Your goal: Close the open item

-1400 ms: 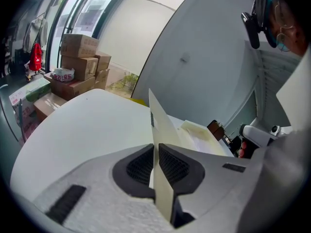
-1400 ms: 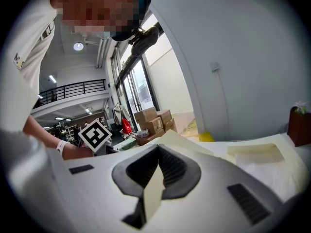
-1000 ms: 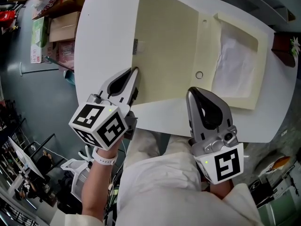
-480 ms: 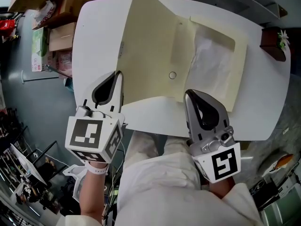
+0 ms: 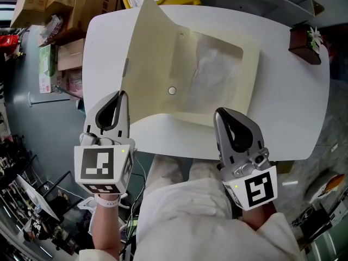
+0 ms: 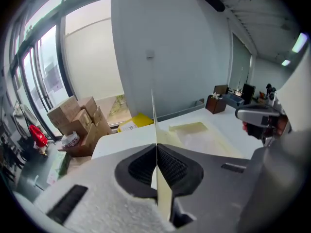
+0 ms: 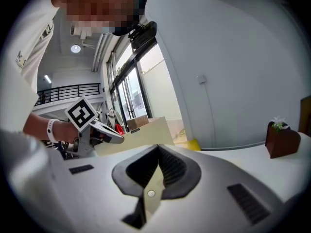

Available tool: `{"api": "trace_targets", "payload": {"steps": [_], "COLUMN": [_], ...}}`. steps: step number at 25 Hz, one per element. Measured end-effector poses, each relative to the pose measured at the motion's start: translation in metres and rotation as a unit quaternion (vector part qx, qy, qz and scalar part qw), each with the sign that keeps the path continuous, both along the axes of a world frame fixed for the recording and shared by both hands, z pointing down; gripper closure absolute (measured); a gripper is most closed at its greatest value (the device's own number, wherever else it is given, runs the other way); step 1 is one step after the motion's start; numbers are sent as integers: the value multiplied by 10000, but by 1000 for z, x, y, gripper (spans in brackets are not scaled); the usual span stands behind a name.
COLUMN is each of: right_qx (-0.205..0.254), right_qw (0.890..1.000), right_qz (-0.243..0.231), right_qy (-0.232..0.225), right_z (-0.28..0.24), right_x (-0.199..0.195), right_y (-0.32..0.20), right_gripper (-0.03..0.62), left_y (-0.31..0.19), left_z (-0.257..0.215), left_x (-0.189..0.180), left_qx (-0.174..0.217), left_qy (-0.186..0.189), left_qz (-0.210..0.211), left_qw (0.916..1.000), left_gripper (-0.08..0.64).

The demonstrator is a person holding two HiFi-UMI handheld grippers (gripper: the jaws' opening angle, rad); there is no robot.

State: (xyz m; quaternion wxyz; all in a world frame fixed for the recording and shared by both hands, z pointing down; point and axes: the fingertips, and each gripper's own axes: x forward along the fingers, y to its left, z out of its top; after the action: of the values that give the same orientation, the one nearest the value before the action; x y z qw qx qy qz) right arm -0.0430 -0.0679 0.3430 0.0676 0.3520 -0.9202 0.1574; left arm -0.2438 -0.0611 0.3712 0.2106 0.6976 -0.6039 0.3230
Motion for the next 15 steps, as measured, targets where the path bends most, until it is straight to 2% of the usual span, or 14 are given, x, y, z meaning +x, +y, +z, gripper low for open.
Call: {"api": "trace_targets", "payload": {"steps": [3,7,9,12,15], "right_qx": [-3,-27,-14,-33,-88], "right_qw": [10000,9999,9998,9995,9987], "right_qz": [39,107,185,322,495], "right_qy": [-11,-25,-31,10,33], "right_z": [-1,-1,-1,1,3], "right_x": [9,20,24,35,50], "right_y": [3,6,5,3,2], "right_gripper": [575,576,575,575,576], "left_y": [-1,-4,-1,-2,-4], "left_z": [-7,-10,-10,-4,5], "left_x": [23,62,83,119,153], "left_qx": [16,-44,-233,-196,-336], "left_qy": [629,831,908,1147,1418], "left_qz": [-184,-36,157,584,837], "left_qw": [9978,9965,9955,9915,9858], "left_gripper": [532,532,531,531,531]}}
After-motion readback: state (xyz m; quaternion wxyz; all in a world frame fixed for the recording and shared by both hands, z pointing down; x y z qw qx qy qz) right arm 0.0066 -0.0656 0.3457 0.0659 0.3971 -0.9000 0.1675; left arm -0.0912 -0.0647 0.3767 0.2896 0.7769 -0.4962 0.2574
